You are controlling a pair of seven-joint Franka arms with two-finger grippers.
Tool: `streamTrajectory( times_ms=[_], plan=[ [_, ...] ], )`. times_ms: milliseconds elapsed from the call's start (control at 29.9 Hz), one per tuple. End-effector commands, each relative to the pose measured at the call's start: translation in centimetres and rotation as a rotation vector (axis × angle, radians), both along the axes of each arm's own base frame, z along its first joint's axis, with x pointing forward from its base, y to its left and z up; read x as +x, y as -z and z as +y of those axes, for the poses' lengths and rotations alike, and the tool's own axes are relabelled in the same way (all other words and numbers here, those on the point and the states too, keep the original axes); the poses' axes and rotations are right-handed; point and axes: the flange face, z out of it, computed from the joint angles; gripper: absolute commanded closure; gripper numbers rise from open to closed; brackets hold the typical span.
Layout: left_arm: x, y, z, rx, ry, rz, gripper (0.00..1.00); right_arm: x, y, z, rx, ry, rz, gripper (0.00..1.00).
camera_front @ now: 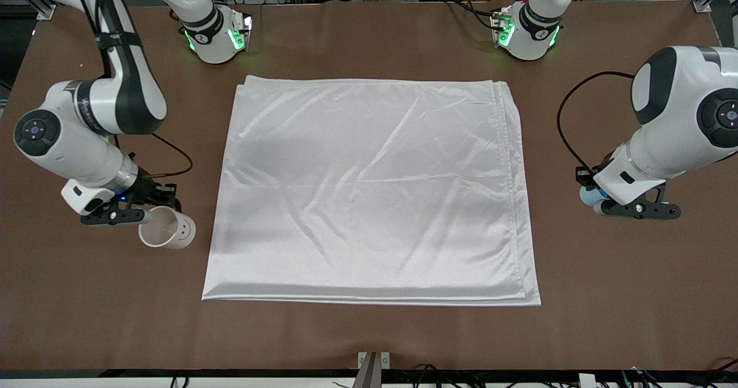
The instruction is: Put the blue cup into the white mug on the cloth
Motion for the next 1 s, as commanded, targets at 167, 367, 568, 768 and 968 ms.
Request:
streamTrajectory(
  times_ms=[167, 367, 568, 768, 968],
  plan=[
    [0.1, -0.5, 0.0, 0.029, -0.001, 0.000, 1.00, -2.1, -1.1, 15.0, 0.010, 0.029, 0.000, 1.00],
    [0.2, -0.4, 0.0, 0.029, -0.001, 0.001, 1.00, -4.8, 0.2, 24.2, 0.007, 0.069, 0.001, 1.00],
    [0.2, -0.4, 0.0, 0.029, -0.001, -0.002, 1.00, -6.7, 2.0, 31.8, 0.008, 0.080, -0.001, 1.00],
    [0.3, -0.5, -0.1, 0.026, -0.001, -0.009, 1.00, -8.9, 5.0, 39.4, -0.002, 0.053, -0.004, 1.00],
    [0.4, -0.3, -0.1, 0.025, -0.001, -0.007, 1.00, -11.3, 7.2, 43.7, -0.012, 0.026, 0.002, 1.00]
  ],
)
